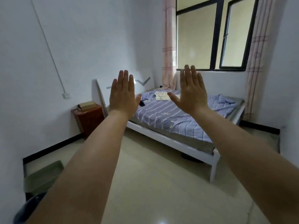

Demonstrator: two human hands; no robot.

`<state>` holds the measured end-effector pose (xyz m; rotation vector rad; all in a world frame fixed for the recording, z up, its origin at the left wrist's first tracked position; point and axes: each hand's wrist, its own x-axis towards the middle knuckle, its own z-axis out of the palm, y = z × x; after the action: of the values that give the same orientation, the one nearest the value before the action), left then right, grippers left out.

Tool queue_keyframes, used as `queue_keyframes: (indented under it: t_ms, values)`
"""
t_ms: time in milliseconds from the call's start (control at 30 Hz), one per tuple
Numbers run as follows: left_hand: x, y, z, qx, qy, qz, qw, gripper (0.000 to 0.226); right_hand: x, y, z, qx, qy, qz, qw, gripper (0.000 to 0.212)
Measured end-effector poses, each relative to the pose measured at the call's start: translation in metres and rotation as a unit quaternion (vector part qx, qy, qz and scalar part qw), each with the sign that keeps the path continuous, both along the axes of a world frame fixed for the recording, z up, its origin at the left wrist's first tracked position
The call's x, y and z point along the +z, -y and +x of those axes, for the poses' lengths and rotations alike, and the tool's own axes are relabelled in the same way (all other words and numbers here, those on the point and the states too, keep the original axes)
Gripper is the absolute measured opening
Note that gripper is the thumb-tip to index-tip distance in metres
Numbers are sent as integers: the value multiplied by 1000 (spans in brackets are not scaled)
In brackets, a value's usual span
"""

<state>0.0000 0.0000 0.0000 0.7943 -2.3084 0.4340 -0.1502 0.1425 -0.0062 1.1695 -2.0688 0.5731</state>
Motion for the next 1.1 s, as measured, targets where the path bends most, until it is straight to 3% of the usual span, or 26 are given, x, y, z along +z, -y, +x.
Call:
queue_keyframes:
  t_ms: [200,467,700,1100]
  values:
    - [-74,53,-58,-14,109,103,989,67,-72,83,-33,0,86,132,988,82]
    - [-170,228,-173,5,210,190,959,67,-167,259,-163,-9,199,250,947,74]
    - [-189,406,-263,57,240,233,940,67,-184,428,-274,9,214,286,934,70]
    - [-210,760,-415,35,245,240,939,64,-194,774,-436,-23,244,296,923,72]
